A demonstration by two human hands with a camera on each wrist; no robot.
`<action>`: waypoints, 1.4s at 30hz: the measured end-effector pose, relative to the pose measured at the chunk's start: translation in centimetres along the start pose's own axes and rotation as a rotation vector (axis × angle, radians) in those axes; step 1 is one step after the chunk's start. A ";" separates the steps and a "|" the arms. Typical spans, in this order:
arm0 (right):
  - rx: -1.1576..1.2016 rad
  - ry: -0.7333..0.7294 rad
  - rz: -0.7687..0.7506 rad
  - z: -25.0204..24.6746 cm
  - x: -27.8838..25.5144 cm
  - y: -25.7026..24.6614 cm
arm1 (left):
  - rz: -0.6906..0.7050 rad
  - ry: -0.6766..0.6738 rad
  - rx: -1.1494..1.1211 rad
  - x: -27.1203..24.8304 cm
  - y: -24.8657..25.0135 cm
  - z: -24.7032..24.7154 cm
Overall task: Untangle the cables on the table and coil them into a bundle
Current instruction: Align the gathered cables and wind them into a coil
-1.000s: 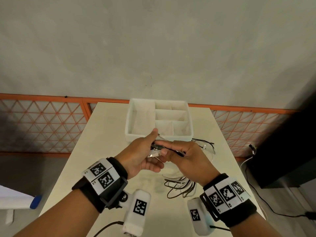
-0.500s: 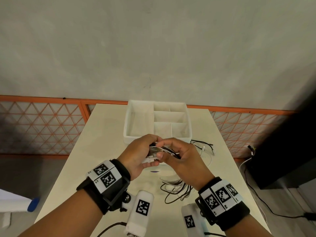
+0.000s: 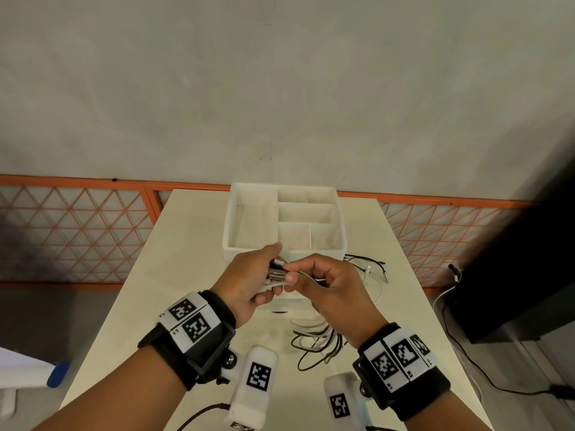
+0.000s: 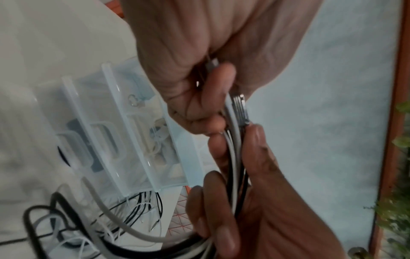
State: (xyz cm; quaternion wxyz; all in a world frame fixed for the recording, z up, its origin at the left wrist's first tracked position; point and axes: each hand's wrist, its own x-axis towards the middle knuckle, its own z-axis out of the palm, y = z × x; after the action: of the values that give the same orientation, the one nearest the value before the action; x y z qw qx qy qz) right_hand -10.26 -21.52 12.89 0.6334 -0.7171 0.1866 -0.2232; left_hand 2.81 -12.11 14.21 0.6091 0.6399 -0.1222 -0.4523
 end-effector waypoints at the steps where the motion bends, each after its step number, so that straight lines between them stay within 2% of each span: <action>1: 0.046 -0.001 0.011 -0.1 -0.1 -0.1 | -0.019 0.016 -0.047 0.0 0.1 -0.1; 4: 0.078 0.006 0.048 -0.4 -0.2 0.1 | -0.059 0.017 -0.142 -0.5 0.2 -0.1; 9: 0.004 0.042 0.083 -0.1 0.0 -0.2 | 0.019 -0.038 0.010 -1.0 -0.1 0.7; 14: -0.054 0.029 0.054 0.2 -0.2 -0.3 | 0.037 0.012 -0.026 -0.9 -0.1 0.6; 20: 0.010 -0.011 0.136 0.5 -0.3 -0.9 | 0.045 0.000 0.143 -1.2 -0.2 0.9; 25: 0.085 0.045 0.102 0.4 -0.4 0.0 | 0.075 0.034 0.073 -0.9 -0.3 0.5; 28: 0.009 0.046 0.088 0.6 -0.5 0.1 | 0.047 0.010 0.034 -0.8 -0.4 0.4; 34: -0.130 0.045 0.039 1.4 -0.7 0.3 | 0.093 0.008 0.168 -0.9 -0.7 0.6; 39: -0.220 -0.085 0.187 0.7 -0.7 1.0 | 0.157 0.158 0.077 0.0 -0.2 -0.7; 42: -0.338 -0.065 0.199 -0.8 -0.7 1.9 | 0.074 0.161 0.059 0.4 -0.2 -2.7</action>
State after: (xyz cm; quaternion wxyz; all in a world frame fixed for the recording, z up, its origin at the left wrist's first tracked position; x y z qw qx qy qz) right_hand -11.24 -22.08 11.06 0.5285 -0.7981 0.2708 -0.1016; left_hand 4.96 -10.54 13.44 0.6141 0.6870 -0.1094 -0.3728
